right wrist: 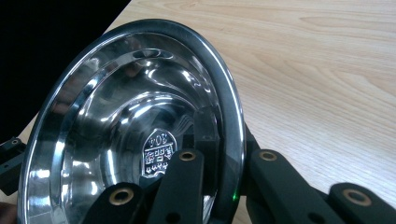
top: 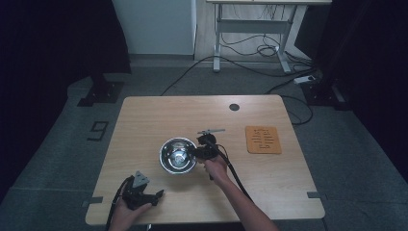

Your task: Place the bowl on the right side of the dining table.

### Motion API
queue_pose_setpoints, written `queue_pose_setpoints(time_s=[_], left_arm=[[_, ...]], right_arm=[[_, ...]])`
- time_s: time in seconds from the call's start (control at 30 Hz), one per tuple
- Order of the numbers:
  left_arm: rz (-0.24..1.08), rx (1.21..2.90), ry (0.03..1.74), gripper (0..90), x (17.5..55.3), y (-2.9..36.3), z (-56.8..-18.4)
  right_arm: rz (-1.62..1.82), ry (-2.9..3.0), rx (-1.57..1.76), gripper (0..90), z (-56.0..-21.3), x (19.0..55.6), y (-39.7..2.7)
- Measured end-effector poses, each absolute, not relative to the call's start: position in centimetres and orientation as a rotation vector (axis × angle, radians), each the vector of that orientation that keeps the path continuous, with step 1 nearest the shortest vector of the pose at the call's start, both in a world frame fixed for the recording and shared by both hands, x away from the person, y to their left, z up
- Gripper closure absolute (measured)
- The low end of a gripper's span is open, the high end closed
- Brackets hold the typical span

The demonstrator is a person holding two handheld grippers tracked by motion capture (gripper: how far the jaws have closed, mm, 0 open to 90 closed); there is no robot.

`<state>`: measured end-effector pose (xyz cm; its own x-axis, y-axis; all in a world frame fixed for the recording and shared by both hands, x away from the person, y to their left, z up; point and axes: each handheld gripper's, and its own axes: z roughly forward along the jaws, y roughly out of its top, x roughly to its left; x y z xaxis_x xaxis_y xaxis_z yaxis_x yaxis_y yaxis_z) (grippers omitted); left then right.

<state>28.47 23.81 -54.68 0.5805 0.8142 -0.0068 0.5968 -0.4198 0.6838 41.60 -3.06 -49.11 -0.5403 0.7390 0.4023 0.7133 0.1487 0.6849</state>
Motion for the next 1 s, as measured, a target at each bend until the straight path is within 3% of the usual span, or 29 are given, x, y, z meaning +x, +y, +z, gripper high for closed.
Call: queue_pose_setpoints(time_s=[1.0], left_arm=[[0.433,2.164,1.118,12.4,28.5,23.8,-54.7]], right_arm=[[1.429,2.258,1.554,86.6,-49.6,41.7,-8.2]])
